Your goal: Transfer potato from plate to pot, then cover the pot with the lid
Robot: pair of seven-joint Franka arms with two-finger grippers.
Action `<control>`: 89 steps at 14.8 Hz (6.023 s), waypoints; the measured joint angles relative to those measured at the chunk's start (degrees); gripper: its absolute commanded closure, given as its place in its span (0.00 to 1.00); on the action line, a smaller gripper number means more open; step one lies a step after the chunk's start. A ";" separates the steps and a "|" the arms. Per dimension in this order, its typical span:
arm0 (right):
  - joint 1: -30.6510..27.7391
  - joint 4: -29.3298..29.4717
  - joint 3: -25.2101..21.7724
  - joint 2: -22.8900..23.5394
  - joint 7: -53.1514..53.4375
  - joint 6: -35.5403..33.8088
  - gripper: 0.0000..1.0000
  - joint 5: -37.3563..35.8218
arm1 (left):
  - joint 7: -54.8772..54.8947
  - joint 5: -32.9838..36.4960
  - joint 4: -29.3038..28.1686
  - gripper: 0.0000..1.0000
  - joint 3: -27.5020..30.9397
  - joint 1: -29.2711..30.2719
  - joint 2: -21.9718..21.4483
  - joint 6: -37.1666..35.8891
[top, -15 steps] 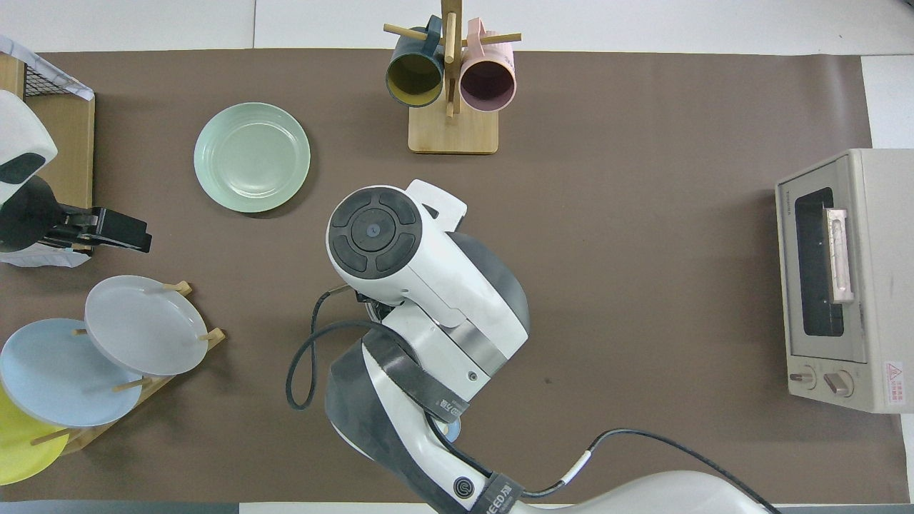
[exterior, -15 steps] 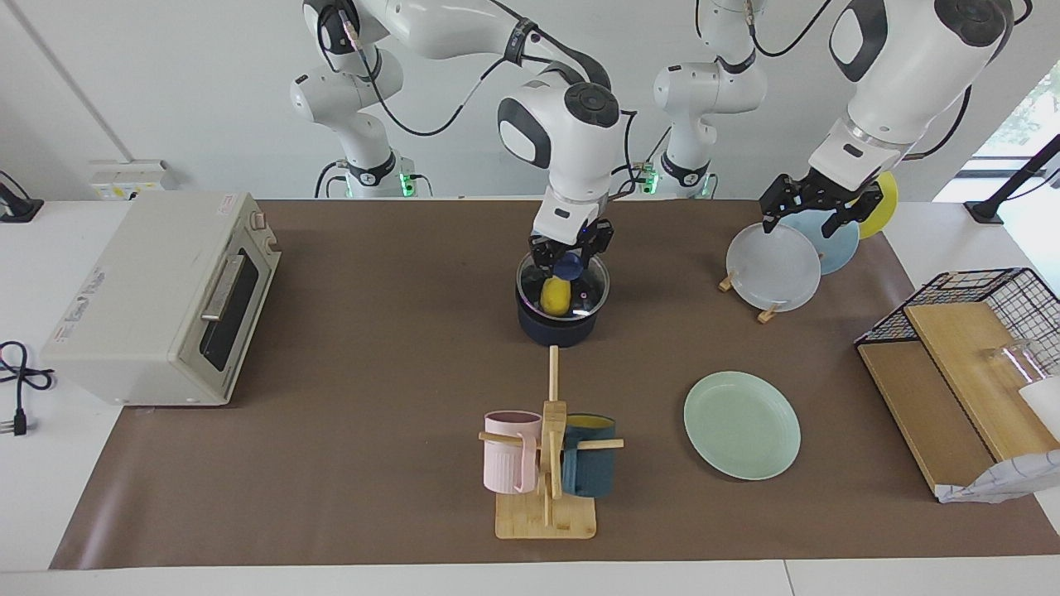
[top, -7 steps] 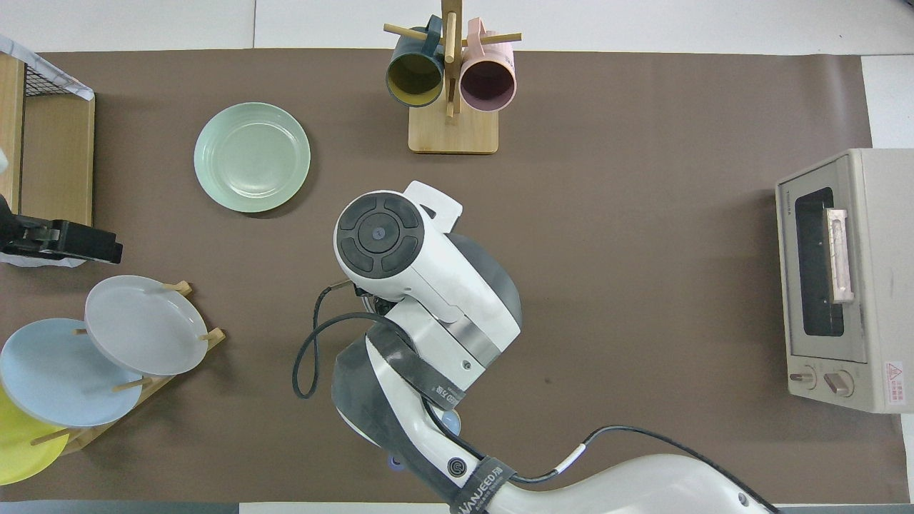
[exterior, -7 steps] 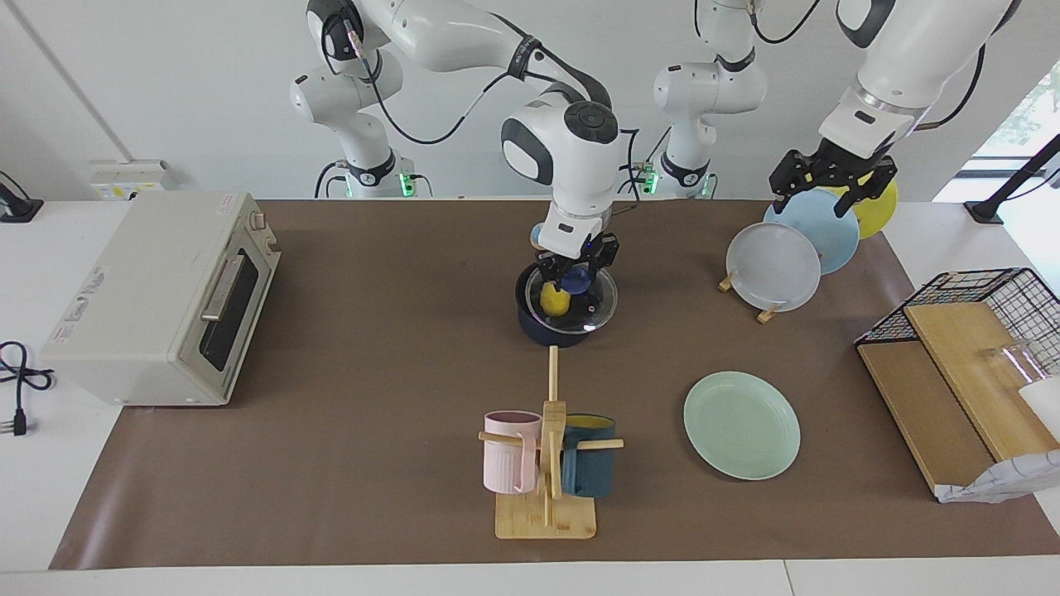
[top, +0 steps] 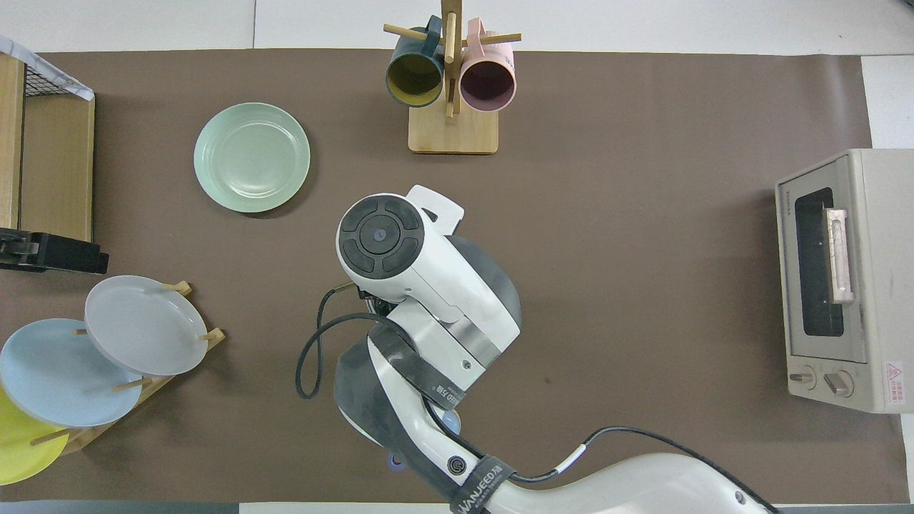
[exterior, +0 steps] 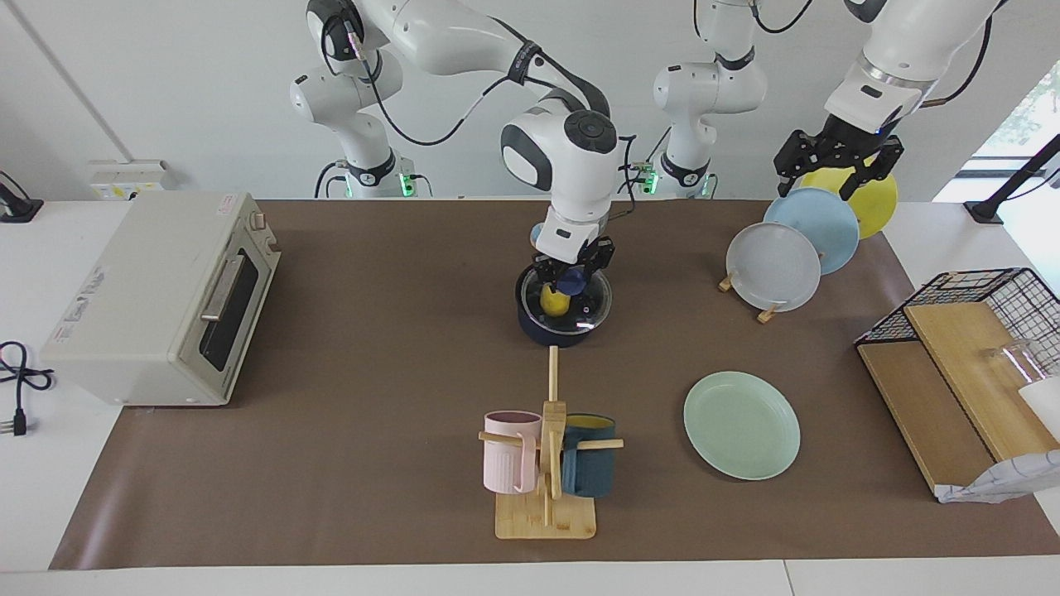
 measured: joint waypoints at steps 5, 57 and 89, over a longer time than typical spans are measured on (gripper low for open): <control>0.00 -1.41 0.00 -0.91 0.00 -0.15 1.00 -0.05 | 0.00 1.34 5.71 0.00 -0.18 -0.03 5.09 -0.78; -30.28 5.61 -3.23 -19.14 -22.67 -28.50 0.00 -0.12 | -0.17 1.22 6.05 0.00 -1.74 2.91 5.91 0.54; -35.42 -11.39 -8.58 -28.26 -31.16 -18.77 0.00 3.67 | -0.18 1.23 0.66 0.00 -1.76 2.98 0.79 -0.31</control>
